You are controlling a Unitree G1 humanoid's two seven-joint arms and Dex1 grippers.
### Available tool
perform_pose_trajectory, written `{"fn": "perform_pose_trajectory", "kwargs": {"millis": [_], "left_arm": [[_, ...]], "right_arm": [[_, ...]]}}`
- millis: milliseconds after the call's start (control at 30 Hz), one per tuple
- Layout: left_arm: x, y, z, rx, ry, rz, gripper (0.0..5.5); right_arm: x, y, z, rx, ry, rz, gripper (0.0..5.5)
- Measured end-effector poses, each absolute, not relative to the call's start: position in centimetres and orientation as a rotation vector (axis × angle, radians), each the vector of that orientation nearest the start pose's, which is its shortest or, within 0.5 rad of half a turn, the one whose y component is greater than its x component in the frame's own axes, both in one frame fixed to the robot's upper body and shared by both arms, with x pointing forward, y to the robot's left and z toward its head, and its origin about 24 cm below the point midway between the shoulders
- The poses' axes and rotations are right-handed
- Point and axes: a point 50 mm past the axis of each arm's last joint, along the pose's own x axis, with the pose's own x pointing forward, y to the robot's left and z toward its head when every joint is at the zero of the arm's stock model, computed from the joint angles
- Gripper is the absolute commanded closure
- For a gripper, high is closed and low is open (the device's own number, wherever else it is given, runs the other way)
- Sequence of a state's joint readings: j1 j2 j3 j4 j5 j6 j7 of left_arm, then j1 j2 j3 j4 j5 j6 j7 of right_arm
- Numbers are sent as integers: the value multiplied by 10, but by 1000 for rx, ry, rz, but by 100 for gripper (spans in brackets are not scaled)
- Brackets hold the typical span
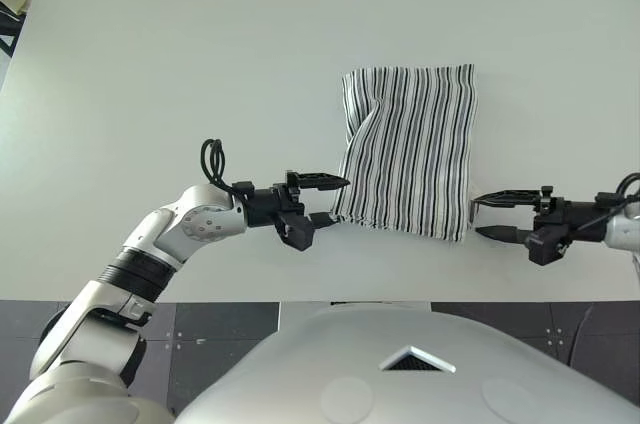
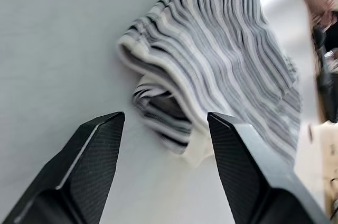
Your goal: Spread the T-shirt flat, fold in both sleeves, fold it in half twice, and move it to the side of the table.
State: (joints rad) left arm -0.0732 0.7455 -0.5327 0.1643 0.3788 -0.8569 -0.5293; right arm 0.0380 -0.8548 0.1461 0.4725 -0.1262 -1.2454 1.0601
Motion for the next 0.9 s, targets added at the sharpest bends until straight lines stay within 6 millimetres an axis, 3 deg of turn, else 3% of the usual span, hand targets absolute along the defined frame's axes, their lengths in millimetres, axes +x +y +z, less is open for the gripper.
{"fn": "perform_pose_trajectory", "kwargs": {"millis": [167,267,700,900], "left_arm": [[186,143,20,1022,-344,-1413,194],[187,141,18,1014,-346,-1408,241],[187,139,14,1026,-339,-1429,451],[190,138,17,1034,-360,-1431,515]], "right_arm": [[172,-246,32,-1094,-157,1494,258],[174,-240,30,-1087,-182,1493,258],[170,-224,18,-1034,-188,1564,517],[171,-220,16,-1006,-178,1561,532]]}}
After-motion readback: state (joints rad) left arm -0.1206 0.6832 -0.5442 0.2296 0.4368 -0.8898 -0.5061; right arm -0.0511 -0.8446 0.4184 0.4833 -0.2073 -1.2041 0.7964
